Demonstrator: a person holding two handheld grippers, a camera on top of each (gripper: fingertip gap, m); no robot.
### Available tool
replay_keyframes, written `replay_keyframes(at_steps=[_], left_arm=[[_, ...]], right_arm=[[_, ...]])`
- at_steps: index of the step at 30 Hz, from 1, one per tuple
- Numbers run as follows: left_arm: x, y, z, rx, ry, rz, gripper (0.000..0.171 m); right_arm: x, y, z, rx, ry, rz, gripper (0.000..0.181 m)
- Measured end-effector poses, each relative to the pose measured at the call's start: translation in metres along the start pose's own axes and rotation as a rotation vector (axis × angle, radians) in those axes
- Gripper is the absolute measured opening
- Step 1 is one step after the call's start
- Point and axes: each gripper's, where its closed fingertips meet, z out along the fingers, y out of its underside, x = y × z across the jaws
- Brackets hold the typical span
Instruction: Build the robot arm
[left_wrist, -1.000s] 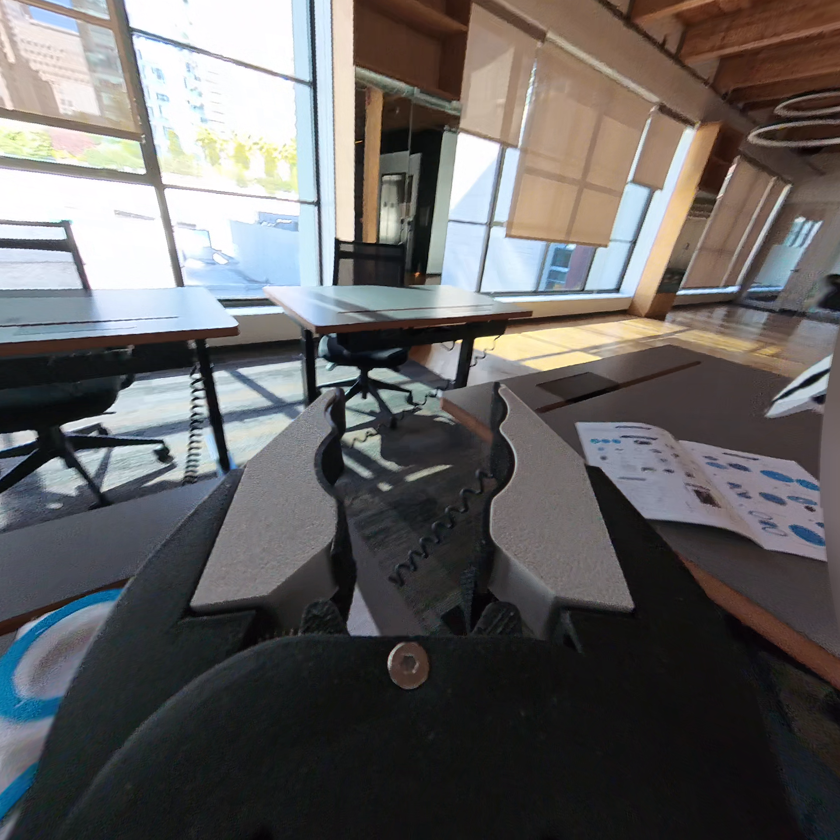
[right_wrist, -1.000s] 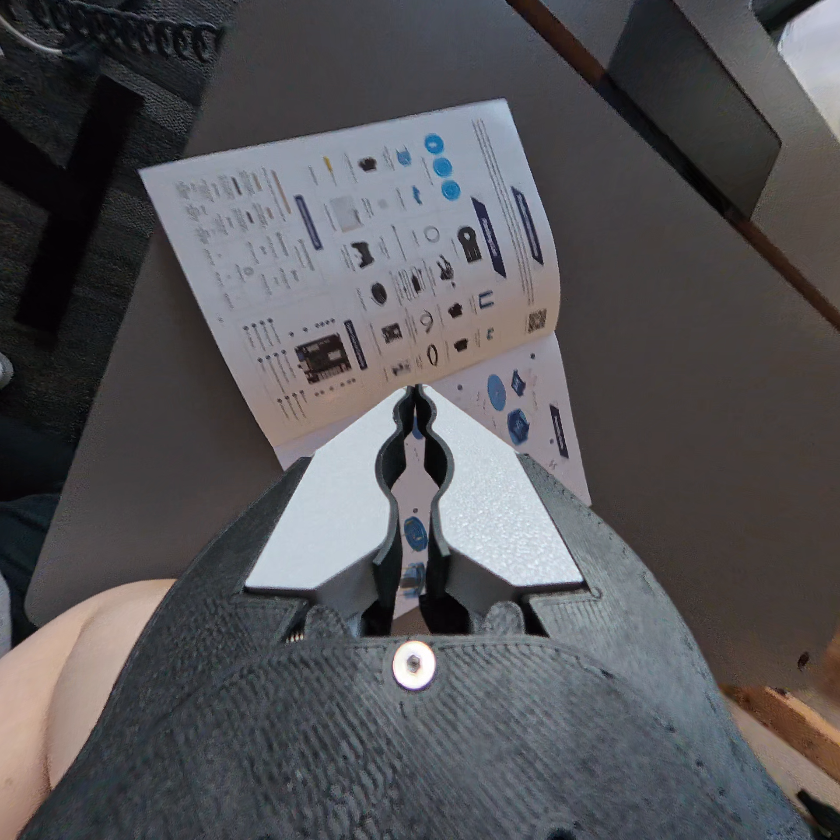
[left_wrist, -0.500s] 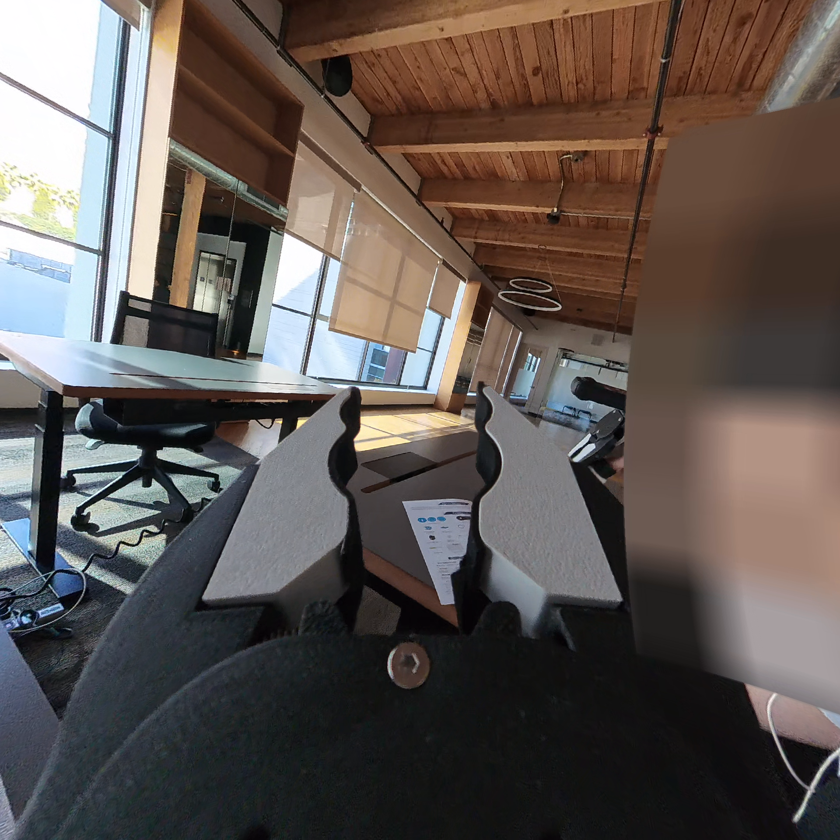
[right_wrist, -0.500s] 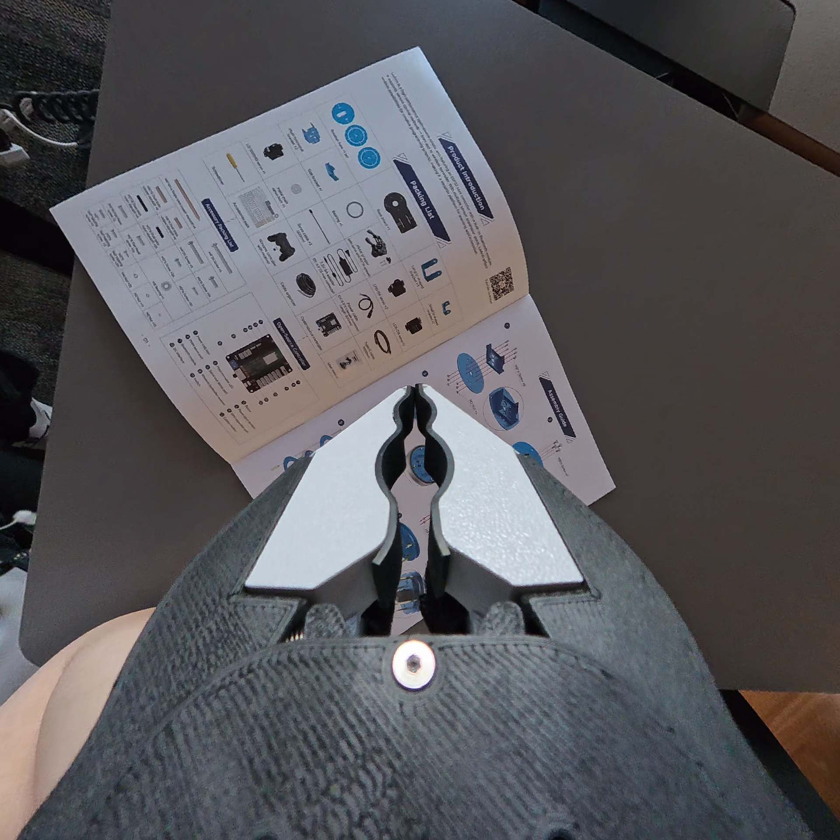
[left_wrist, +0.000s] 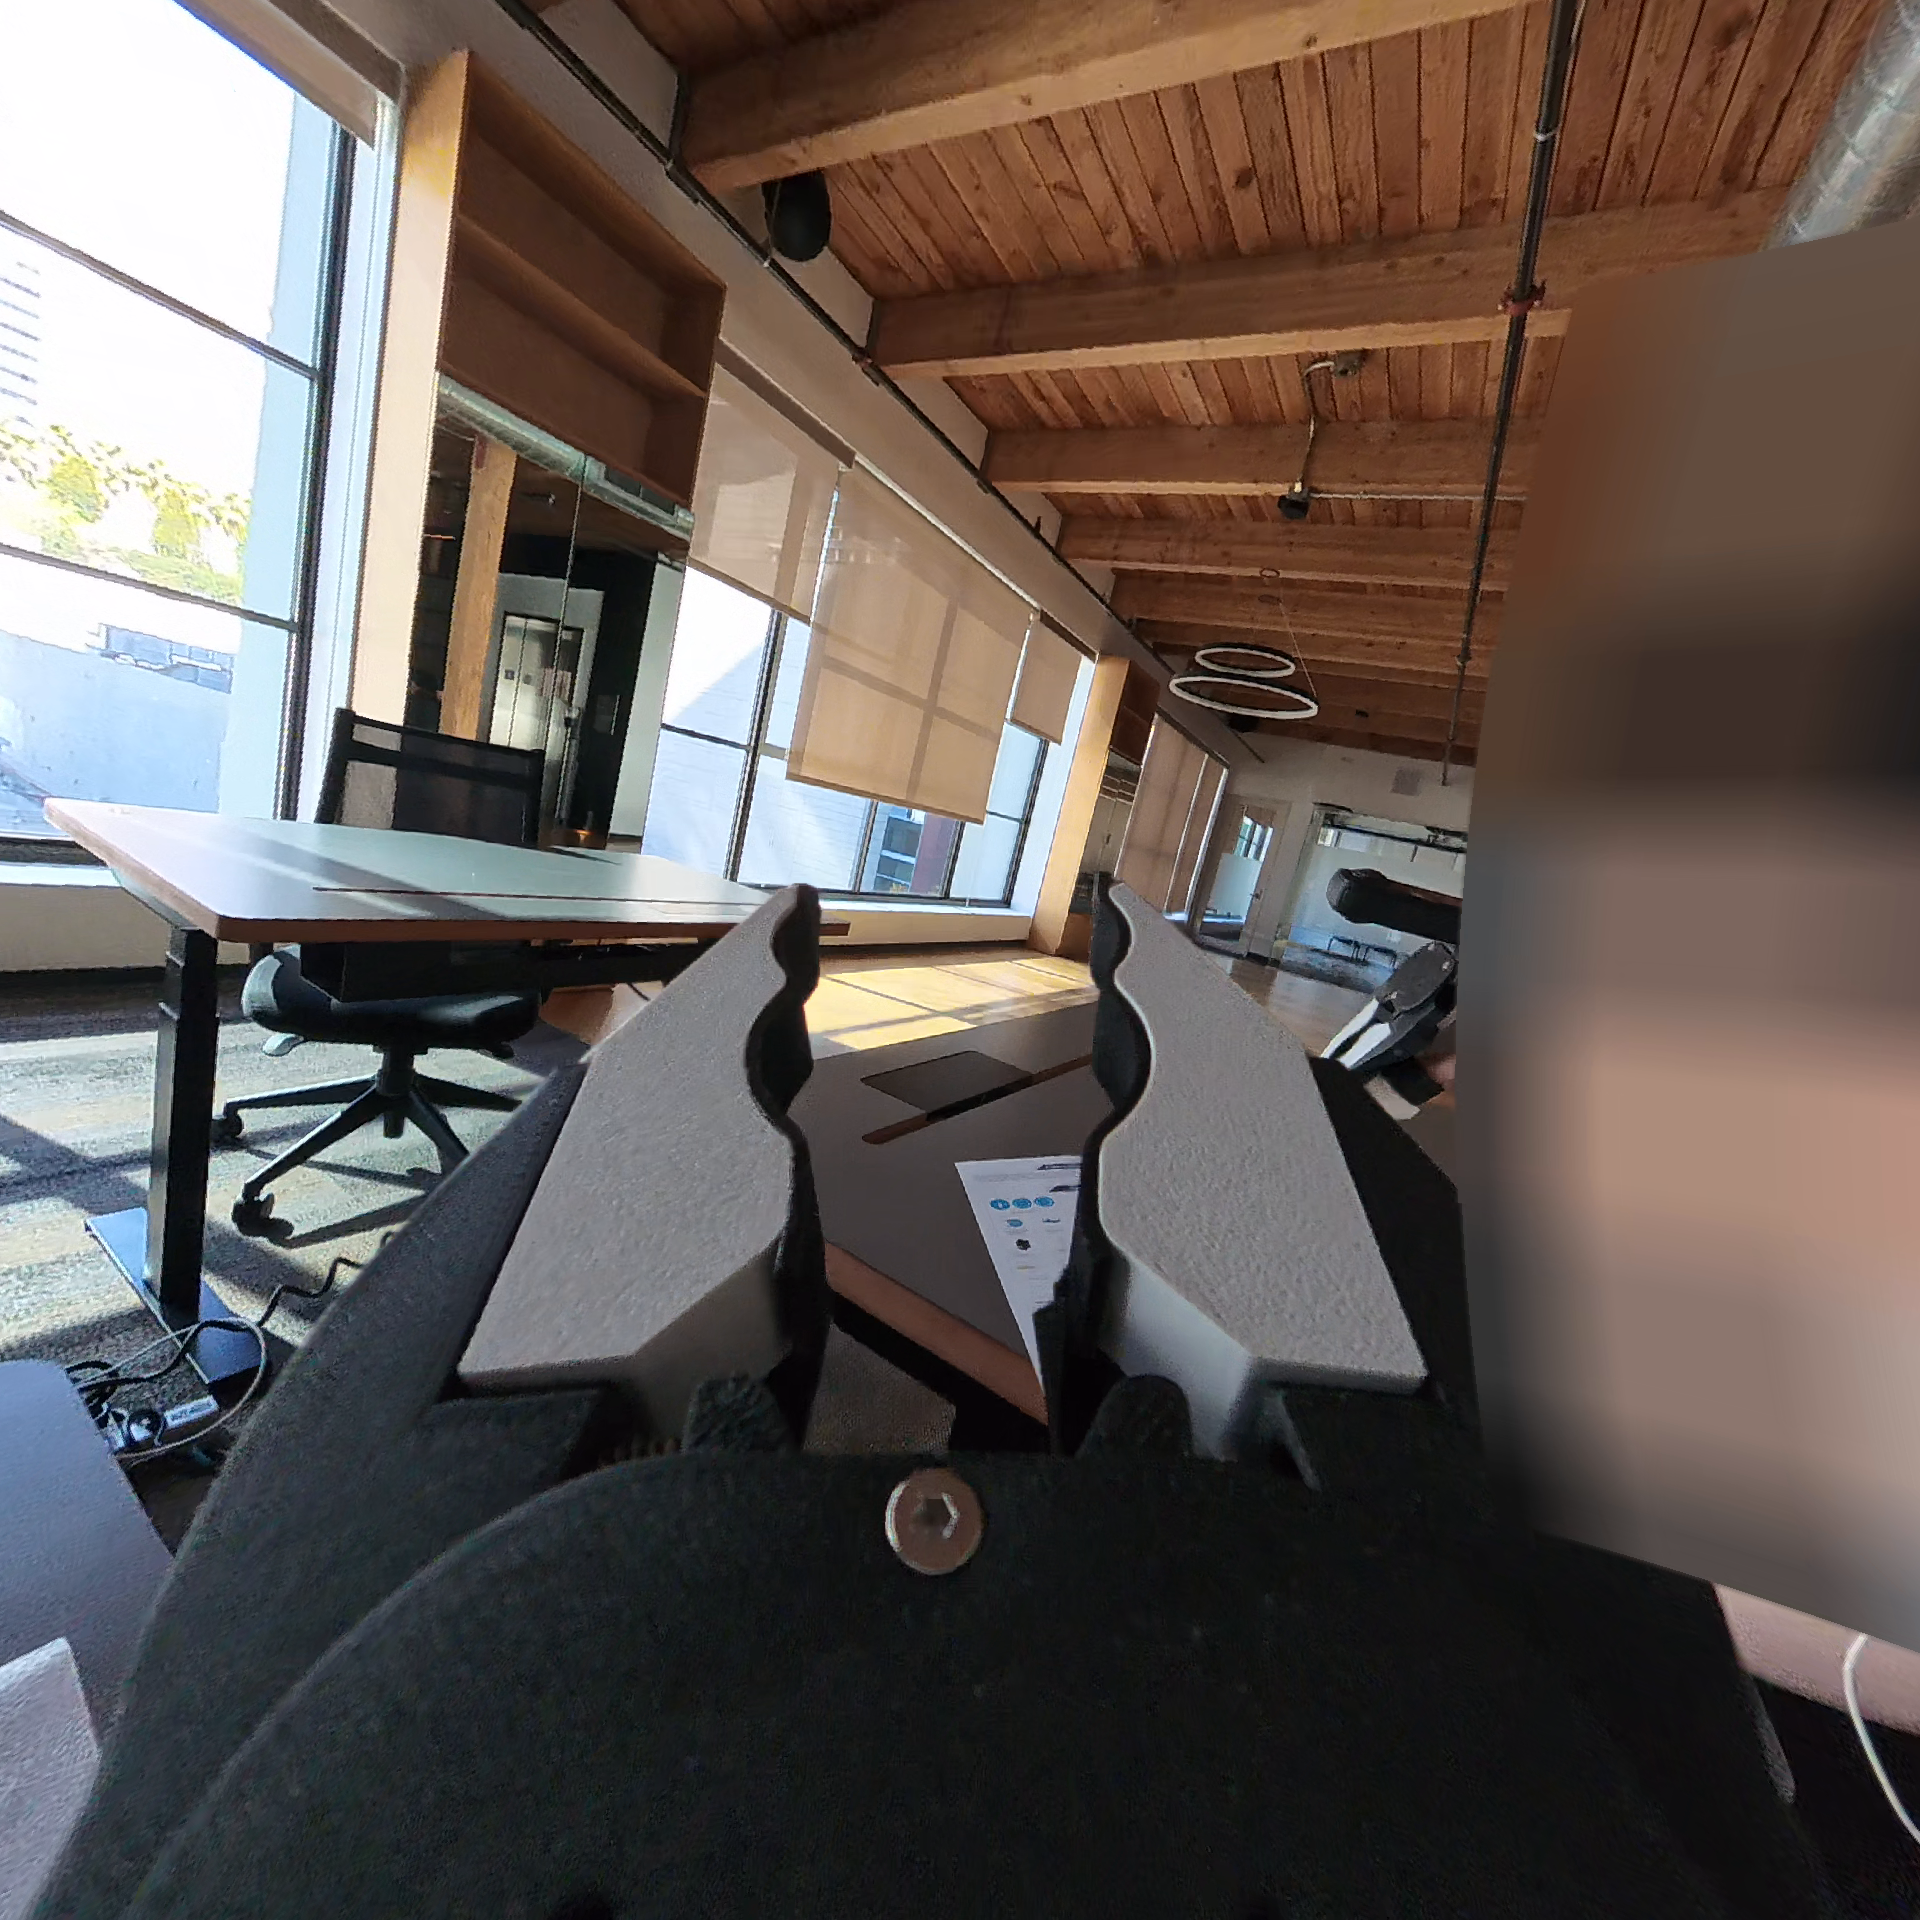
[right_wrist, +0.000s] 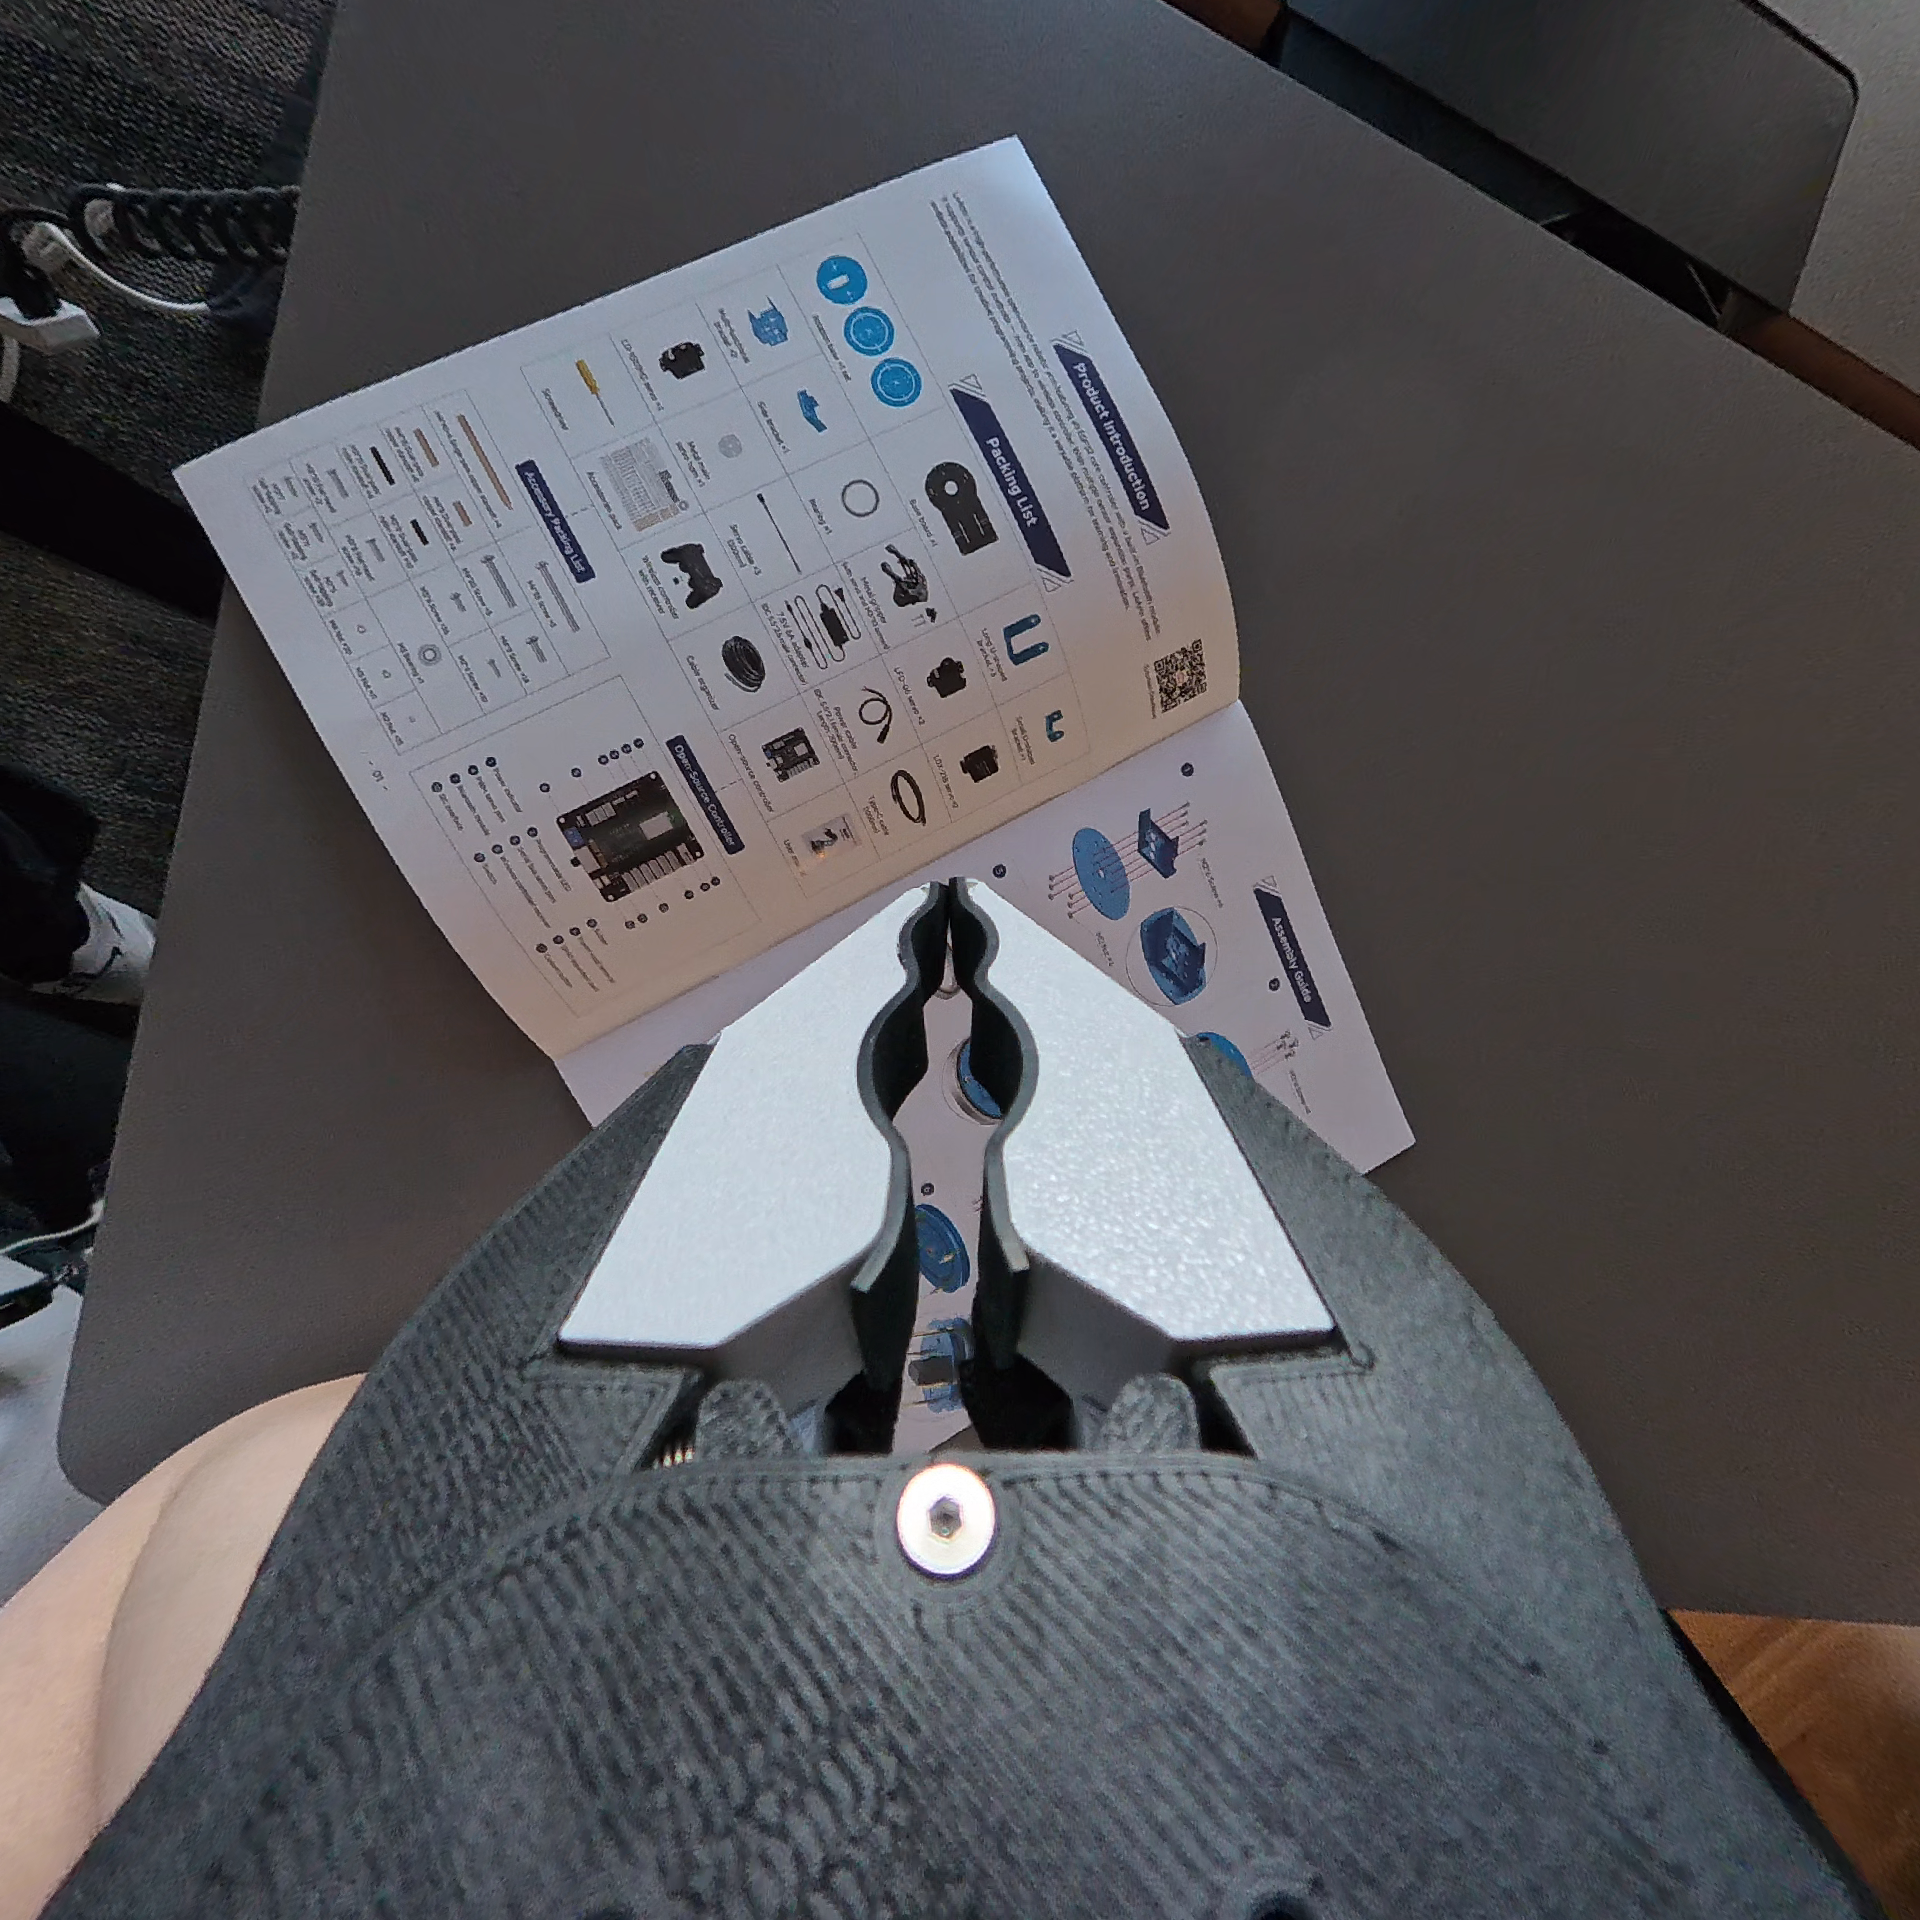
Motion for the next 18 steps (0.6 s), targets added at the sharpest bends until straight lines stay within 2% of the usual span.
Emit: replay_keyframes(at_steps=[5,10,18], left_arm=[[0.000,-0.004,-0.002,-0.015,-0.028,0.064,0.054],[0.005,-0.024,-0.015,0.012,-0.078,0.169,0.055],[-0.012,-0.056,-0.044,0.069,-0.334,0.393,0.062]], right_arm=[[-0.003,-0.002,0.001,-0.001,-0.005,-0.015,0.000],[-0.004,-0.006,0.000,0.015,-0.014,-0.027,0.000],[-0.010,-0.006,0.003,-0.019,-0.005,-0.049,0.000]])
